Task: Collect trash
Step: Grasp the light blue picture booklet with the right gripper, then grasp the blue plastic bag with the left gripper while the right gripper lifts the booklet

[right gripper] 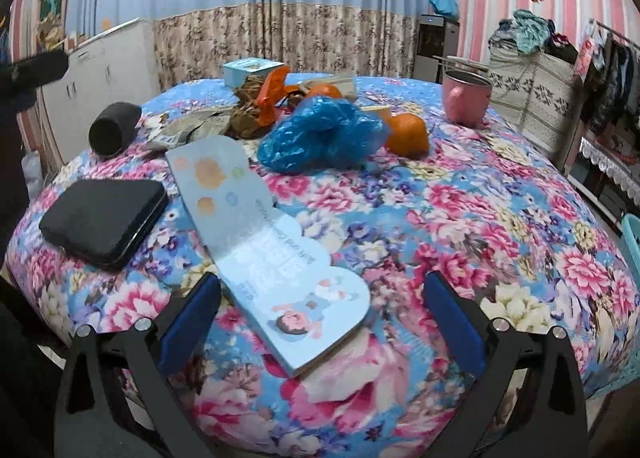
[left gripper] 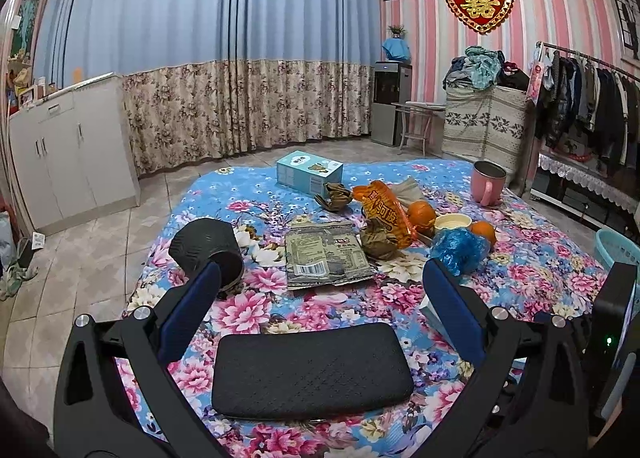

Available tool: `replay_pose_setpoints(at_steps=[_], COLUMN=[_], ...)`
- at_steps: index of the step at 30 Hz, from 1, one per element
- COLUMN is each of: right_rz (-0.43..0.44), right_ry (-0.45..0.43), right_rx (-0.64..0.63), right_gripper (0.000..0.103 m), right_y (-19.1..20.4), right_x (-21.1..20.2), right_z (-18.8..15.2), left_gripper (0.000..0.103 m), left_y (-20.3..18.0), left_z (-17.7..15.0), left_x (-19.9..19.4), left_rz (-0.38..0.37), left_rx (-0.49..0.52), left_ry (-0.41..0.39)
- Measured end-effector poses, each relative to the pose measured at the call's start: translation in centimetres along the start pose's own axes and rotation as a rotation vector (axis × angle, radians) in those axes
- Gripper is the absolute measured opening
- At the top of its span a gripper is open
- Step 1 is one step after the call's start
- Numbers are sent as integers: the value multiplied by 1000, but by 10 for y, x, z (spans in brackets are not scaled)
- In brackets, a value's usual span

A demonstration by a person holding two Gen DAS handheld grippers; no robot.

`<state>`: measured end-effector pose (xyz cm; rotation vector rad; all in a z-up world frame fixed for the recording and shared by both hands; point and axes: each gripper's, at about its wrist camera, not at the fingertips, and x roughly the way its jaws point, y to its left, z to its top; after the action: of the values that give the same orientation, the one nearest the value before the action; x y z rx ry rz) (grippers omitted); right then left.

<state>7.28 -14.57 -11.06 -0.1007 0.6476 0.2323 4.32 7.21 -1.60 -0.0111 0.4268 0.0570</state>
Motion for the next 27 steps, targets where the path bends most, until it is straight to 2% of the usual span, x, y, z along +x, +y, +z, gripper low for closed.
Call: replay_pose_setpoints(at_steps=[3,5,10,16,27], right_rz=[3,25,64,82,99], right_ry=[-4,10,18,22,-32], right_rx=[11,23,3,16,22], right_gripper=[98,94,69,59,55], right_y=[-2,-4,-2,-5,-5], right_x=[1,4,8,6,-11], right_z=[3,5,9,12,19], left_gripper=[98,98,98,98,98], left_y=[-1,-3,-5,-2,-6], left_z=[-1,-1,-2,-2,-4], left_x=[-1,0,1,3,8], left_rz=[11,15,28,45,62], left_rx=[5,8,16,4,15], left_ry=[-6,-7,-5,-1,9])
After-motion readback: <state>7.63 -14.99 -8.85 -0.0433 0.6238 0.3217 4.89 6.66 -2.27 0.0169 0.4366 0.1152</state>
